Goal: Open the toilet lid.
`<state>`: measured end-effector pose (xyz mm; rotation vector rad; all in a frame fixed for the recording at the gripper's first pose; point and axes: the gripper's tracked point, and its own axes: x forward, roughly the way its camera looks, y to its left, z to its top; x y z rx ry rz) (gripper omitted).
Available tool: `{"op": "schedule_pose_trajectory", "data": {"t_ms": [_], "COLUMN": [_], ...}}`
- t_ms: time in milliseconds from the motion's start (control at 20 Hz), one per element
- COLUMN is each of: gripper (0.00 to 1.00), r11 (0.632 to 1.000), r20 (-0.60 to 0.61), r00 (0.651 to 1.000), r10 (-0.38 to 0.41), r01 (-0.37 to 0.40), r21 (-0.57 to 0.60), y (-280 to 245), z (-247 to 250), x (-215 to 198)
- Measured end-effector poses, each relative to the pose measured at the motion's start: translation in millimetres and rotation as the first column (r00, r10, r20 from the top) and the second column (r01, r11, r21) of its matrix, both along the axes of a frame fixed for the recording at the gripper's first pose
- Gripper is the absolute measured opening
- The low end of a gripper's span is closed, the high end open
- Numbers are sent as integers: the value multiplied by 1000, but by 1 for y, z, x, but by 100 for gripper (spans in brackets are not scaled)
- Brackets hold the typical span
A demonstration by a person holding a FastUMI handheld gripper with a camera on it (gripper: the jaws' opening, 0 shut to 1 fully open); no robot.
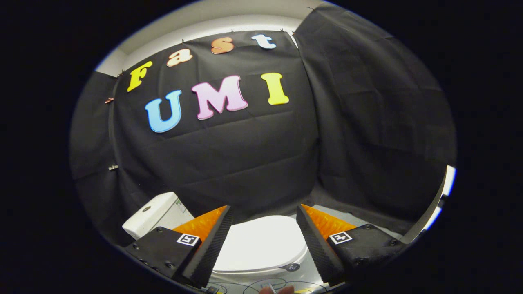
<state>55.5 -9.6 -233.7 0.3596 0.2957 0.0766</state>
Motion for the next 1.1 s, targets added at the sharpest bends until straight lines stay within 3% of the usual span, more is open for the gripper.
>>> {"op": "schedule_pose_trajectory", "data": {"t_ms": [200,600,950,1100], "gripper": [99,99,99,98], "r11": [996,948,875,813], "r20": [-173,-432,-519,-530], "r00": [985,901,853,842], "r10": [-22,-35,55,102], "r01": [37,166,210,236], "r21": [83,271,437,532], "y": [-14,-31,-14,0], "z": [-94,-242,-318,-335], "x": [0,-8,-16,-16]}}
